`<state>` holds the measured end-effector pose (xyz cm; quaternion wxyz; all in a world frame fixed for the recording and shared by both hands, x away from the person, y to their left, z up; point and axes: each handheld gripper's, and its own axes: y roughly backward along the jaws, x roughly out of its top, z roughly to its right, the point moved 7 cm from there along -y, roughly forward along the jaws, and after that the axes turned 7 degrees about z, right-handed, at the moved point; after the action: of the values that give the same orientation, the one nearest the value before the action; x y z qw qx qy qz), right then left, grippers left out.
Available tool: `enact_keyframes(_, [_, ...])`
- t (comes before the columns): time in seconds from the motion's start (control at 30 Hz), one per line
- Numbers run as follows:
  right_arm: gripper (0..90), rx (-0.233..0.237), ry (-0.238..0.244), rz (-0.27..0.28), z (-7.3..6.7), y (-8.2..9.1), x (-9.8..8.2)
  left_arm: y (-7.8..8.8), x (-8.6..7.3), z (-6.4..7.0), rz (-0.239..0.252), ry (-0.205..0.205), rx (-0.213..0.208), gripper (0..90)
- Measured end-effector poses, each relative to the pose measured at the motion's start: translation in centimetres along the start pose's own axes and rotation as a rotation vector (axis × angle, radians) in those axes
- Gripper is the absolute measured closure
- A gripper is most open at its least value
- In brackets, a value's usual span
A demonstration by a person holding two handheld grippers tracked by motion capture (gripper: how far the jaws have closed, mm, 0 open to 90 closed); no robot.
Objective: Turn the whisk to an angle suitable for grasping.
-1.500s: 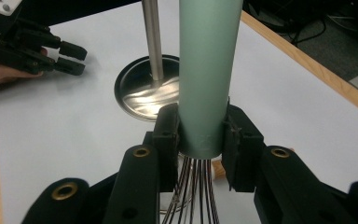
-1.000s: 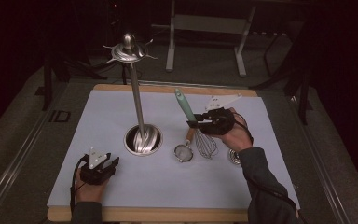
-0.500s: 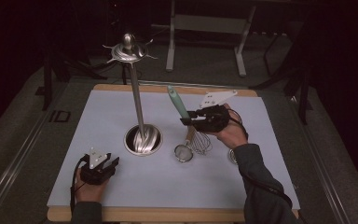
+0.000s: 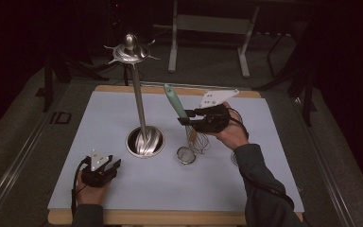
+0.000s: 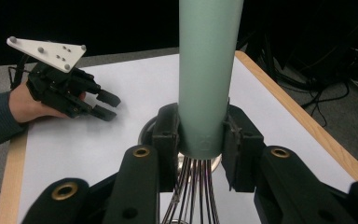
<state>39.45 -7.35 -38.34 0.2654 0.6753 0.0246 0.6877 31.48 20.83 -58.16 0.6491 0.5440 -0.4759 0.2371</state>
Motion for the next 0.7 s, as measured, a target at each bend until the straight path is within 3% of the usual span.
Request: enact_keyframes(0.7, [69.1,0.023,0.043,0.041,-1.4,-0.2,2.7,0.0,0.0,0.0,-0.003,0.002,0.000,61.4])
